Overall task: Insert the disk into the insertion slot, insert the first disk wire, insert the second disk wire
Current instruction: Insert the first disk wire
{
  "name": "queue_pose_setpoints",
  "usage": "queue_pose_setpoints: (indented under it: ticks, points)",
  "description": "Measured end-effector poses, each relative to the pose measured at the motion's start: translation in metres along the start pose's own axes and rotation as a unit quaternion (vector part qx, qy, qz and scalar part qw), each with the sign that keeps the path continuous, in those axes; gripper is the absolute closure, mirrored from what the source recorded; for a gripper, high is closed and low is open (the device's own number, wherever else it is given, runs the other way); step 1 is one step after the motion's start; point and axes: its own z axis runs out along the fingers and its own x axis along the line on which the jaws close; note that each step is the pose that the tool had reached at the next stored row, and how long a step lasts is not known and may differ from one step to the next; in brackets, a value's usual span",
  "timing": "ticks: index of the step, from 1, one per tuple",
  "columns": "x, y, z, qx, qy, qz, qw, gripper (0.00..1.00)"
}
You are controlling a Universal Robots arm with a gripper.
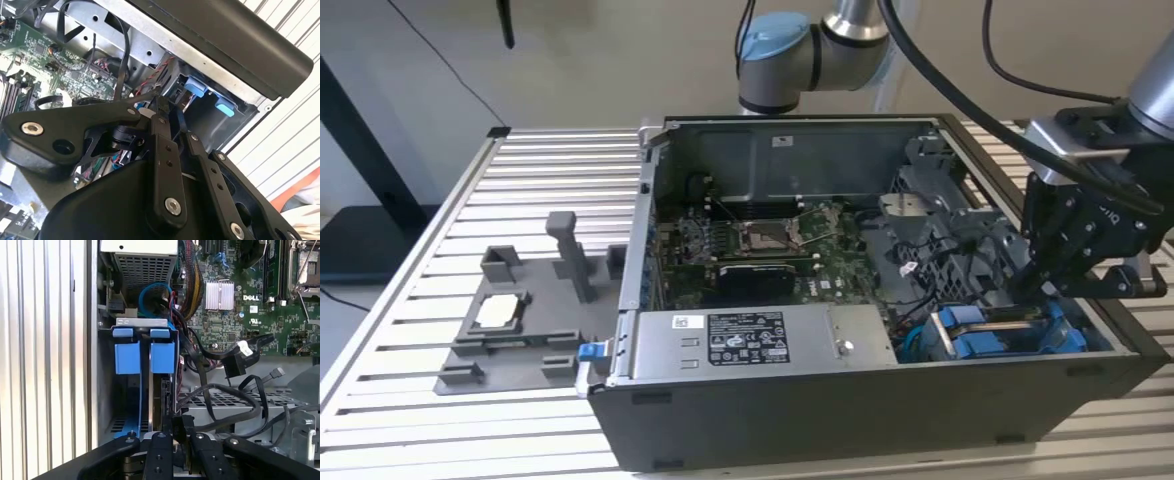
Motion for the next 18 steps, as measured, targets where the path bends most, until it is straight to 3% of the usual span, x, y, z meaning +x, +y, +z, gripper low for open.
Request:
queue_pose_setpoints:
  ticks: [18]
  points:
    - [0.0036, -0.0007, 0.0076, 0.0003, -0.0002, 0.004, 0.99999, 0.80]
